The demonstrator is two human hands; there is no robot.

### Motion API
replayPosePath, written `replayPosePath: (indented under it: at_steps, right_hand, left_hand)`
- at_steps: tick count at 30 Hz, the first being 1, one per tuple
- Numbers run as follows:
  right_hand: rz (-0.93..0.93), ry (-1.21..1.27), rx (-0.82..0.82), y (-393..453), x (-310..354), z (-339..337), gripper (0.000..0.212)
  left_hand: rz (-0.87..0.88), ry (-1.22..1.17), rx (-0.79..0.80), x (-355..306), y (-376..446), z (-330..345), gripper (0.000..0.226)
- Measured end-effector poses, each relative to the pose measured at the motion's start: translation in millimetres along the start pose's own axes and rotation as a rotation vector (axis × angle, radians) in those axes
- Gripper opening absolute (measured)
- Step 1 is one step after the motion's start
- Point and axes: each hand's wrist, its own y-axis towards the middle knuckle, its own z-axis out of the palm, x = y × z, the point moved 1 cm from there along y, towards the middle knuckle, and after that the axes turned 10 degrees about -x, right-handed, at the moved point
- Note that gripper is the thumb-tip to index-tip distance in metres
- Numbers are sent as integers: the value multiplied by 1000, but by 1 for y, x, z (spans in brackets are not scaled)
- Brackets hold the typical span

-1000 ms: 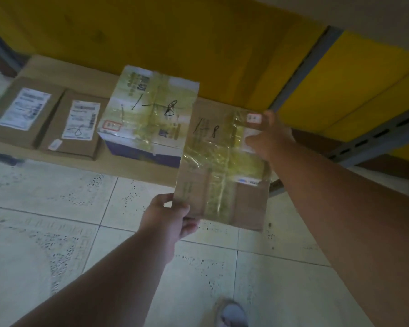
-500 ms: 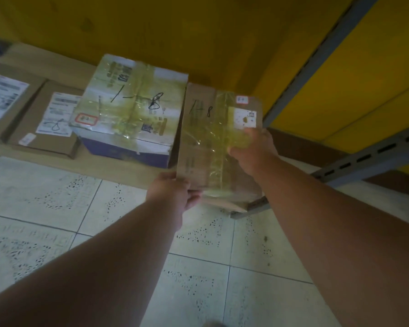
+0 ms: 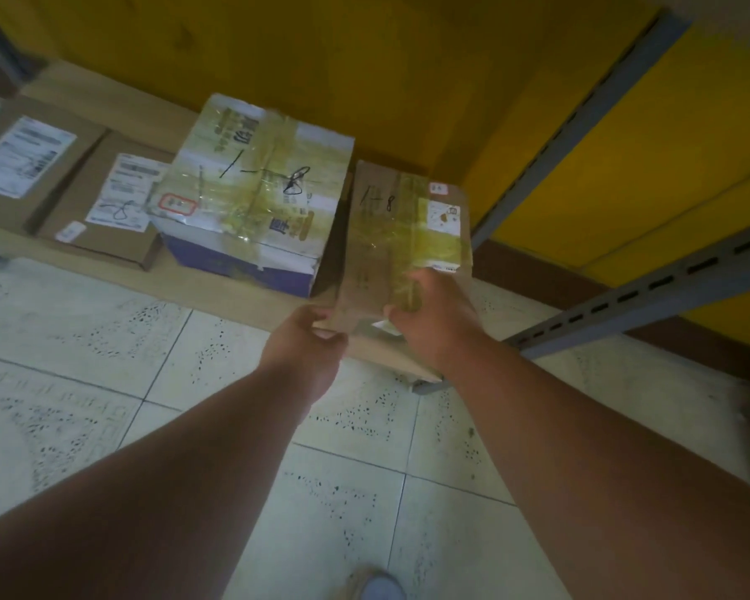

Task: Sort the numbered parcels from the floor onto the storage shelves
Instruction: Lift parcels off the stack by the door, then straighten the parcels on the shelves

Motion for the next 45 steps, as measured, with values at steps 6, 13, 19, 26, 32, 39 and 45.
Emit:
replayPosePath:
  at_steps: [6,13,19,26,32,39,45]
  right_hand:
    - [-81,35,21,-78,52,-22,53]
    - [-130,122,32,-197,160,-85,47]
    - [-141,156,43,-285,255,-184,49]
    - [-235,232,43,-358,366,-276,48]
    - [-360,325,-15,-368,438,-328,48]
    - [-484,356,-82,-365,506,-373,46]
    - [-489,439,-213,-360,569,-421,48]
  left_hand:
    - [143,248,-75,2,-65,-67,30]
    - [99,289,-265,-14,-175,-200,22]
    - [140,324,-275,-65,-275,-310,24]
    - [274,373,-303,-133,-372,-431,23]
    - [350,328,-386,-188,-405,-485,23]
    - [464,233,-438,-246,-426,-518,22]
    - [614,231,-380,-310,-415,-563,17]
